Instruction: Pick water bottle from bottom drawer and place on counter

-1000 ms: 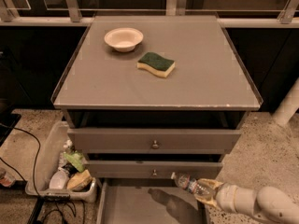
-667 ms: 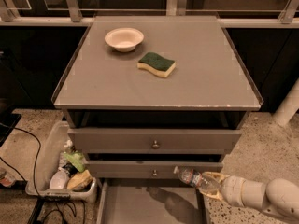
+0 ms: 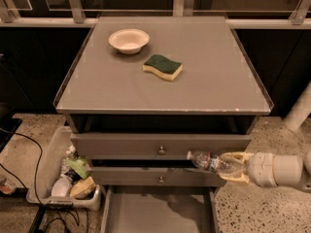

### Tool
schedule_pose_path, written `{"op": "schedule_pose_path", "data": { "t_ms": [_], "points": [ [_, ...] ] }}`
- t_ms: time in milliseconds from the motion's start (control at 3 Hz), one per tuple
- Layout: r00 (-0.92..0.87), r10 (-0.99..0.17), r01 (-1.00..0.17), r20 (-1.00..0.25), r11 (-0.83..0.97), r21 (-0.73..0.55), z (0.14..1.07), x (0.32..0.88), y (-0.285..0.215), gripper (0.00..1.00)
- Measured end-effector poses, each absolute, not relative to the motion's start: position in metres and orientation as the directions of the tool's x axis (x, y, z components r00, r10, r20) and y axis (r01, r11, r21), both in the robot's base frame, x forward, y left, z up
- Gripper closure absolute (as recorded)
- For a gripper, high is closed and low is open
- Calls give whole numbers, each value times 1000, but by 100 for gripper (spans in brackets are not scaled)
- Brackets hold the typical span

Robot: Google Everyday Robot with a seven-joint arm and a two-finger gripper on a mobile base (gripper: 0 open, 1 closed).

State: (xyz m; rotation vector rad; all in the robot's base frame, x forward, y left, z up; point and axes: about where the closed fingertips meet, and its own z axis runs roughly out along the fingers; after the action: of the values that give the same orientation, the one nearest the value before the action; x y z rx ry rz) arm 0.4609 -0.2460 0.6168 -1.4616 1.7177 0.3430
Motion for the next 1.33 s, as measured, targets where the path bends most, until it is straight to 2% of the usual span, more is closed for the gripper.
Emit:
{"op": "schedule_pose_path", "data": {
  "t_ms": [667,1333],
  "points": [
    [49,-693,-906,-719,273,-324,628,441,-241,100],
    [239,-716,-873,-656,138,-469,717,368,-222,100]
  ]
}}
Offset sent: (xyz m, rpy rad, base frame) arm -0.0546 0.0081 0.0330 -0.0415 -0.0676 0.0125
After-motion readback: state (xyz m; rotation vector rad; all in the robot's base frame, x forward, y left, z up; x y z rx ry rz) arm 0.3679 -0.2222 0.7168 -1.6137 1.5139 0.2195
